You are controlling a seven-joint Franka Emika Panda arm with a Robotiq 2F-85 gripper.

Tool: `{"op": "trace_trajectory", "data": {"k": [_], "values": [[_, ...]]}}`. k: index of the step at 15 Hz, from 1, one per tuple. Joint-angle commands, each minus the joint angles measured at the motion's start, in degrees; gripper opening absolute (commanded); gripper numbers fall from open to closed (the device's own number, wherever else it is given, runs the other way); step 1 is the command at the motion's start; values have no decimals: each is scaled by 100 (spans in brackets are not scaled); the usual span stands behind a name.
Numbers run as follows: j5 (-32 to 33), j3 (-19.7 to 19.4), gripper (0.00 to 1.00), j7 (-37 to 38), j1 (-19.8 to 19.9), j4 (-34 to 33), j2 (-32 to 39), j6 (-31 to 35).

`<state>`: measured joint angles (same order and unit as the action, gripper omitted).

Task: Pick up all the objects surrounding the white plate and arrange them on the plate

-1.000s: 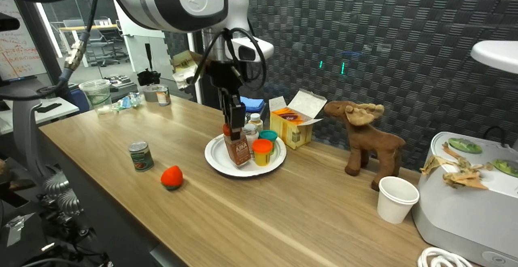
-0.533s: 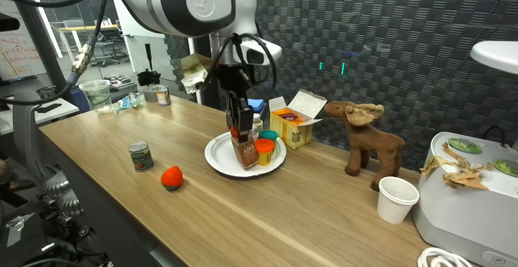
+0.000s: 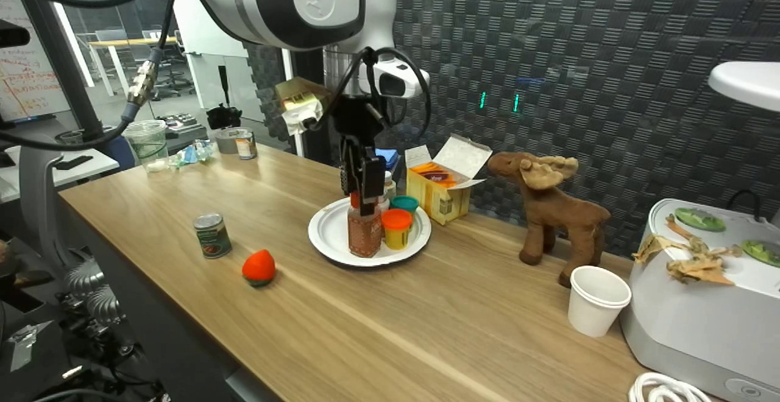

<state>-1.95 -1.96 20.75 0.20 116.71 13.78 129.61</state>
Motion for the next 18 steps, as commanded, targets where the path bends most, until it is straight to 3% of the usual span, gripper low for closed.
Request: {"op": "trace_trajectory", "data": {"k": [1, 6, 12, 16, 18], "values": [[-7, -20, 100, -8, -62, -44, -163, 25], [160, 31, 100, 506, -297, 366, -597, 566], [729, 113, 100, 1794, -632, 1436, -1060, 1861], [1140, 330, 100, 2711, -876, 1701, -1073, 1759], [979, 517, 100, 2871, -979, 1648, -1083, 1500]]}}
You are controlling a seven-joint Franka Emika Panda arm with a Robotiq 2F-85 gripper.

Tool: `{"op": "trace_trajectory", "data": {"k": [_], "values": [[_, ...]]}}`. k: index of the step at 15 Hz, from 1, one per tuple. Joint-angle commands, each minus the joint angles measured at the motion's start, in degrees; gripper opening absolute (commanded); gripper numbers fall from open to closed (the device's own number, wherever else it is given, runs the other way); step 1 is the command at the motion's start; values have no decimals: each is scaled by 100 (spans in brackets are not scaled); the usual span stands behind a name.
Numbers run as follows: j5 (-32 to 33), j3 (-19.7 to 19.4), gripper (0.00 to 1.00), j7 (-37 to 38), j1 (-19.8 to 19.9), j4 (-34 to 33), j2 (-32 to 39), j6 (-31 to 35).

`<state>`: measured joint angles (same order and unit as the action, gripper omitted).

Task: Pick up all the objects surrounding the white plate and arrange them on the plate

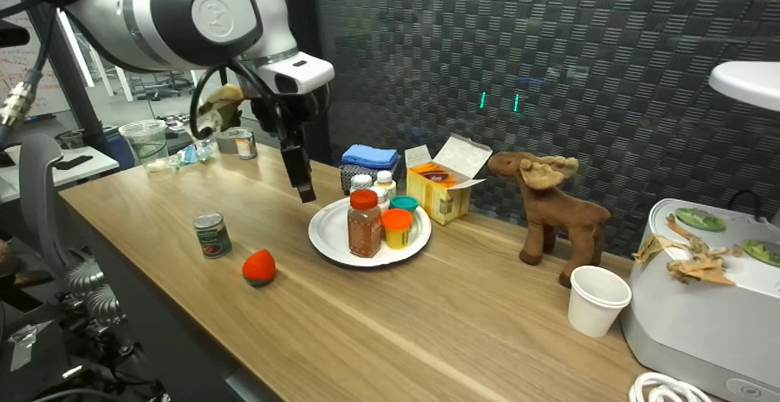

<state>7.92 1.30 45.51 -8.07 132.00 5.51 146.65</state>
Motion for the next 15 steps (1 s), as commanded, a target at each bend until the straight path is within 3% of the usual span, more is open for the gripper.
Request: {"op": "trace_trajectory", "data": {"k": [1, 8, 15], "values": [[-102, 277, 100, 444, -194, 74, -249, -310], [-757, 682, 100, 493, -330, 45, -289, -1164], [-840, 892, 100, 768, -470, 250, -368, -1376]]}}
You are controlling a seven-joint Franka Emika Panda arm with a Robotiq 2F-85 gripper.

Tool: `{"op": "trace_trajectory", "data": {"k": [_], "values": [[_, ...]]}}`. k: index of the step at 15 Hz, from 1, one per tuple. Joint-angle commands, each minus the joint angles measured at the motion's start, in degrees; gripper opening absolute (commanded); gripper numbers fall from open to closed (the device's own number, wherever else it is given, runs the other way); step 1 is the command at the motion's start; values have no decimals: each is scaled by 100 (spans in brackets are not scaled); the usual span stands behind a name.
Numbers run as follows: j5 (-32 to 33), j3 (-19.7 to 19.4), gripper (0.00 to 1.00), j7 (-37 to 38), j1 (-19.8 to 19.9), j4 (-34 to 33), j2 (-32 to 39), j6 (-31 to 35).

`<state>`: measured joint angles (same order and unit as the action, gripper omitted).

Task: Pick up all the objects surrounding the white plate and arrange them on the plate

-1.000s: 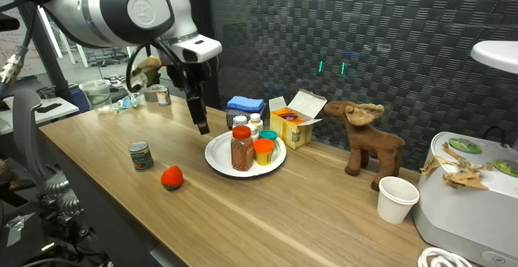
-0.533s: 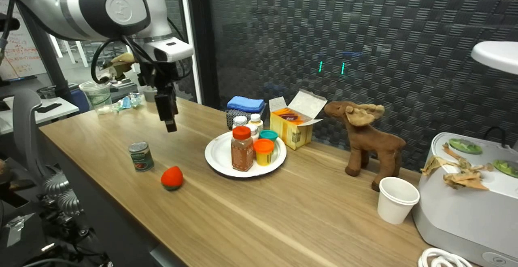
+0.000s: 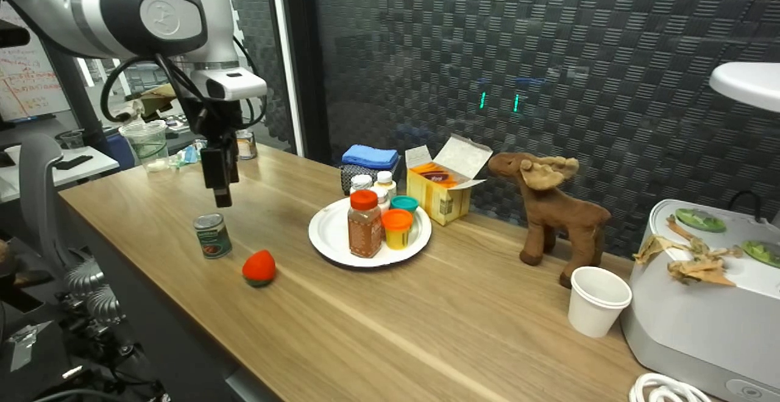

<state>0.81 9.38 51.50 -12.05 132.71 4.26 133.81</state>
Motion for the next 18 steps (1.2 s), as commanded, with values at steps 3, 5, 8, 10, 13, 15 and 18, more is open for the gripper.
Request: {"op": "trace_trajectory", "data": {"k": [3, 5, 8, 10, 13, 15, 18], "values": [[-222, 148, 100, 254, -119, 338, -289, -10], [-220, 178, 100, 297, -141, 485, -333, 101], [-227, 219, 100, 379, -168, 659, -392, 234], [-253, 269, 100, 466, -204, 743, -380, 331], [-360, 253, 100, 299, -132, 869, -511, 313], [-442, 213, 100, 194, -79, 927, -597, 297], [-384, 186, 100, 281, -24, 1003, -724, 368]]}}
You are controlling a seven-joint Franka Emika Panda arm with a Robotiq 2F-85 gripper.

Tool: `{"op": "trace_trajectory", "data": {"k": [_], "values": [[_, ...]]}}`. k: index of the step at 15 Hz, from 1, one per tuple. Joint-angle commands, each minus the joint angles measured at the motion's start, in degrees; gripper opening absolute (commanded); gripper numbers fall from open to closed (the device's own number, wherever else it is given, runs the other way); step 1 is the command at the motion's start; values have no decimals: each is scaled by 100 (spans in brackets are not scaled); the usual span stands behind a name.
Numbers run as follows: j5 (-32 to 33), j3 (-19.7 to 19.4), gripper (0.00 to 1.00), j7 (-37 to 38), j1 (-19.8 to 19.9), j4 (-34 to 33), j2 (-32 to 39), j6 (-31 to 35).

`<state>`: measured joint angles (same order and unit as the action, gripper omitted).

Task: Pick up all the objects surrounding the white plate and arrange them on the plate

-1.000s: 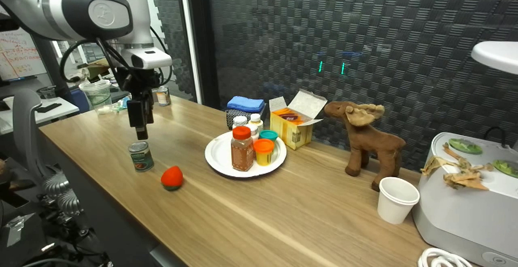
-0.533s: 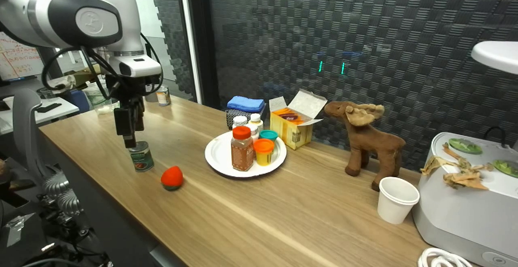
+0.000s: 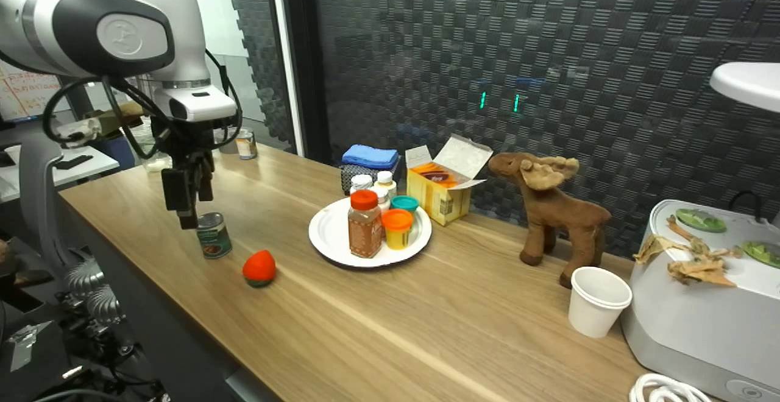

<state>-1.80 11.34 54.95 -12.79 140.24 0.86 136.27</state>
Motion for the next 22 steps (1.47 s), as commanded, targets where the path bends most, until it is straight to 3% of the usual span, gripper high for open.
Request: {"op": "trace_trajectory", "data": {"k": [1, 11, 16, 17, 22], "values": [[-116, -11, 100, -61, 72, 275, -448, 123], [-225, -101, 100, -284, 280, 163, -279, -25], [-627, -146, 100, -895, 311, 103, -178, -36], [-413, -121, 100, -547, 296, 142, -146, -22], [-424, -128, 100, -580, 294, 142, -89, -21]]}}
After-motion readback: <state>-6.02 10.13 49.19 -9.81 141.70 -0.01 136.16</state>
